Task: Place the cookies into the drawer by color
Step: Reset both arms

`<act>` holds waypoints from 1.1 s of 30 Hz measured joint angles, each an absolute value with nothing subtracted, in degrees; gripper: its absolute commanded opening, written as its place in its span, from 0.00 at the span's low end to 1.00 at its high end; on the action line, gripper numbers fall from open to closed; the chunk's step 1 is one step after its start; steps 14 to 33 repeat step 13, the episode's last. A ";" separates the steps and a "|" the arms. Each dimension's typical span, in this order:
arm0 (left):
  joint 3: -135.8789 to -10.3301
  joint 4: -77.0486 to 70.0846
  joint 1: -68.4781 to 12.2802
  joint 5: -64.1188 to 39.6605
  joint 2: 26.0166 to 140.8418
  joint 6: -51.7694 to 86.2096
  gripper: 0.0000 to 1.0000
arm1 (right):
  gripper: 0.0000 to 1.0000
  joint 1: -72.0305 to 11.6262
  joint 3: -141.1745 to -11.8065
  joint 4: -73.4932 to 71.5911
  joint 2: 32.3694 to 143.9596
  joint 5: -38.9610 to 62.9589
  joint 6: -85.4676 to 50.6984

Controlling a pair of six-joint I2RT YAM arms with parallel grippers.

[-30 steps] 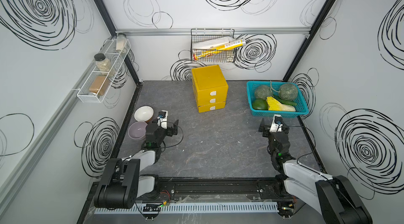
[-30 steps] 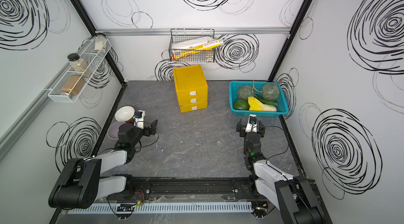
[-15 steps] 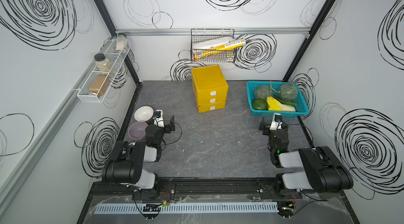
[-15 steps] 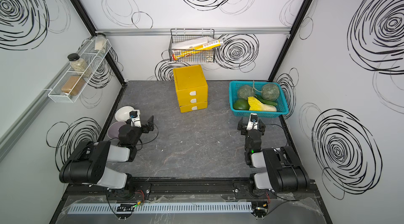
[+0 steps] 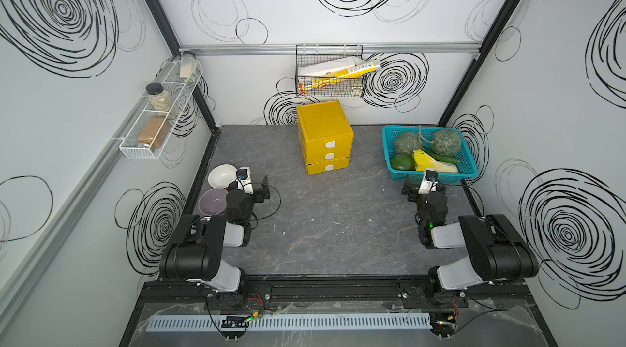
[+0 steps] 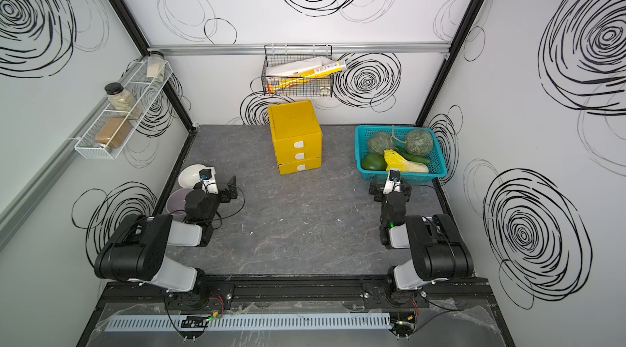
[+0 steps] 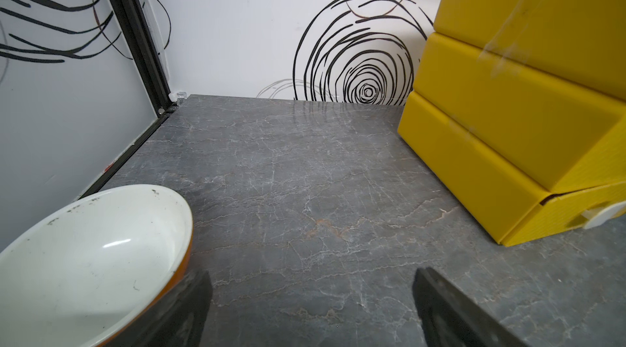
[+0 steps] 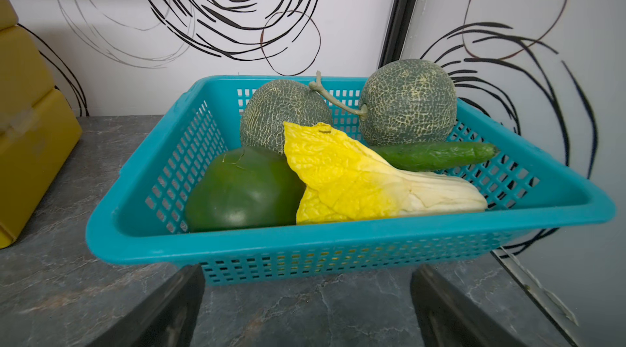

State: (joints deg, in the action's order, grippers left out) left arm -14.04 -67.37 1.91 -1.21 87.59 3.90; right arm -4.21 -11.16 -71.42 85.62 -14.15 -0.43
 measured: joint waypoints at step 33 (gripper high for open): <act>-14.04 -67.37 1.87 -0.97 87.59 3.90 0.99 | 1.00 -4.21 -11.16 -70.61 85.62 -13.85 -0.47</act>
